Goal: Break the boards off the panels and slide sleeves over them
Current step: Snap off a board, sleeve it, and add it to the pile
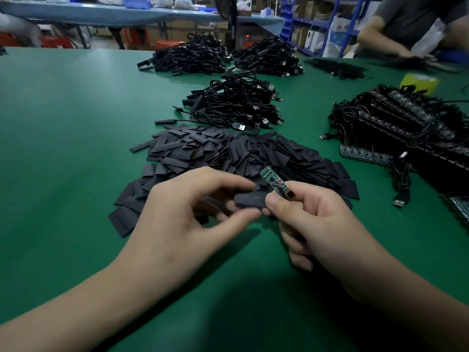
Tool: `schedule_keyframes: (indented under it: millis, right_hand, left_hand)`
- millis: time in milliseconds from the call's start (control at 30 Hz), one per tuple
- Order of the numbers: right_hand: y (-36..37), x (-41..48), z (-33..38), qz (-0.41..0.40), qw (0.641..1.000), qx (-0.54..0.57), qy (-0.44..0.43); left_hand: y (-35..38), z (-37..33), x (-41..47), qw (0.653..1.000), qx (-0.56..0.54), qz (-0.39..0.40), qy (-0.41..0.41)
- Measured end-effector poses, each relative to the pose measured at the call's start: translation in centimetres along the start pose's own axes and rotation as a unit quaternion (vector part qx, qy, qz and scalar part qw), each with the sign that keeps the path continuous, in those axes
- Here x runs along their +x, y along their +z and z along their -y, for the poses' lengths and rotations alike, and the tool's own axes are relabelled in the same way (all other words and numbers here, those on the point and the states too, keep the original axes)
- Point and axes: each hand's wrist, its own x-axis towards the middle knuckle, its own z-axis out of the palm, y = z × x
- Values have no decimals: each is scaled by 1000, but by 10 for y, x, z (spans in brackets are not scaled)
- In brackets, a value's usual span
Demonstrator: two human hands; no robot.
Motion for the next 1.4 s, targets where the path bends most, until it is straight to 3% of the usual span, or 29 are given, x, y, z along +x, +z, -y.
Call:
schedule_keyframes:
  millis: [67, 200, 367, 633, 933, 1200, 1400]
  right_hand:
    - [1, -1, -1, 7, 1000, -8, 0]
    - [3, -3, 1, 44, 998, -36, -15]
    - [-7, 2, 0, 29, 999, 1, -22]
    - [-15, 4, 1, 122, 992, 22, -4]
    - [-16, 4, 0, 152, 988, 3, 15]
    - [-19, 4, 4, 162, 985, 30, 45]
    - [-23, 4, 7, 167, 982, 58, 68]
  left_hand:
    - [-1, 1, -1, 994, 90, 8, 58]
    - [-5, 1, 2, 993, 97, -1, 67]
    - [-9, 6, 4, 998, 43, -39, 6]
    - [-9, 11, 5, 990, -96, -50, -86]
    - [-9, 16, 3, 991, -91, -26, -91]
    - [-16, 12, 10, 999, 40, 1, 26]
    - [-16, 13, 11, 996, 62, 22, 53]
